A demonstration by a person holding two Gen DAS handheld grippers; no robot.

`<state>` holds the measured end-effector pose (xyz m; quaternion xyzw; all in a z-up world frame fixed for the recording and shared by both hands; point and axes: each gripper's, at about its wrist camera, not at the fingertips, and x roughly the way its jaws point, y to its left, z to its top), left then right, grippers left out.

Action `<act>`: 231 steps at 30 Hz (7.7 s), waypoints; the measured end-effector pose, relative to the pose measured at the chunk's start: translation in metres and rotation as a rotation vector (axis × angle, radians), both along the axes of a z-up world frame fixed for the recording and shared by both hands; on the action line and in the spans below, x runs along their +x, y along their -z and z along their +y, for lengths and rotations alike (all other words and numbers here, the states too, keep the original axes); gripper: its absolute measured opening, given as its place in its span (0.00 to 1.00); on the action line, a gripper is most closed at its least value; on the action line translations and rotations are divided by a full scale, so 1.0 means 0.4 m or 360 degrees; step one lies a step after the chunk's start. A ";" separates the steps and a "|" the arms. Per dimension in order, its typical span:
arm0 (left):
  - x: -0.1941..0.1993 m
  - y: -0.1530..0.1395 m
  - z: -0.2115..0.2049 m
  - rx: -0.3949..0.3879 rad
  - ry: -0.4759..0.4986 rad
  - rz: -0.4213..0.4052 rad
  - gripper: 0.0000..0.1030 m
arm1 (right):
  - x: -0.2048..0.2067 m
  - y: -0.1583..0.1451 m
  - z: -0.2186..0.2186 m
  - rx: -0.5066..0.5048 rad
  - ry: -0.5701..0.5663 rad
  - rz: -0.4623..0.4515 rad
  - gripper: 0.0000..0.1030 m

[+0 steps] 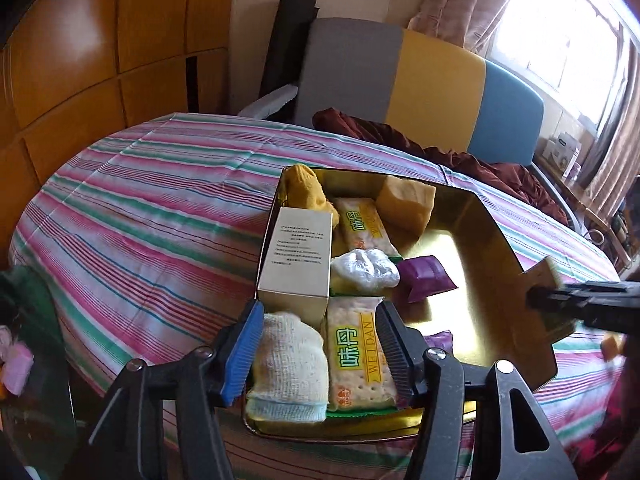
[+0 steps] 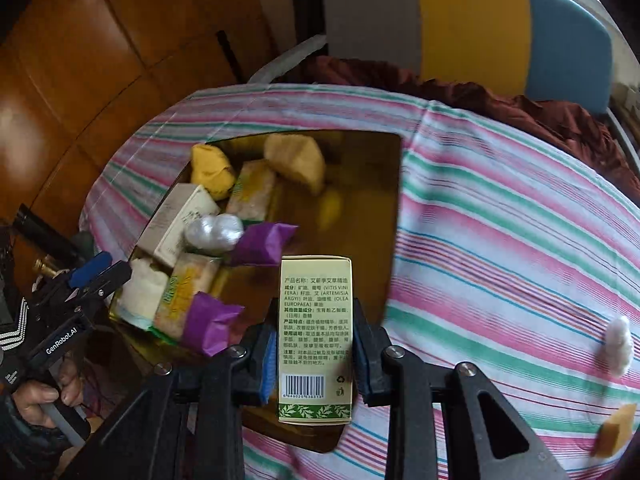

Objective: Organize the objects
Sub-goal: 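Release the purple packet into the tray with the left tool while the right tool drops the green box there, then grasp a yellow sponge on the cloth with the right tool, then grasp the plastic-wrapped ball with the left tool while the right tool holds the sponge, then carry the wrapped ball into the gold tray and open the left tool, then lower the yellow sponge into the gold tray and open the right tool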

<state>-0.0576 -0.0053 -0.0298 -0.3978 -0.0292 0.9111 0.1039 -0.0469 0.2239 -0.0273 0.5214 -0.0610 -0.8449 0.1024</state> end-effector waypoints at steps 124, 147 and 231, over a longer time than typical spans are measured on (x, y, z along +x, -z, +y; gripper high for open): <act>0.060 0.139 1.212 -0.0185 0.1441 -0.0041 0.36 | 0.372 0.040 0.989 -0.0479 0.1574 0.0294 0.40; 0.203 0.124 0.831 -0.0170 0.1201 0.0019 0.33 | 0.207 0.180 0.855 -0.0530 0.1016 -0.0316 0.40; 0.028 -0.001 0.066 -0.0031 0.0068 0.0038 0.86 | -0.051 -0.023 0.058 0.0072 -0.0050 0.0014 0.40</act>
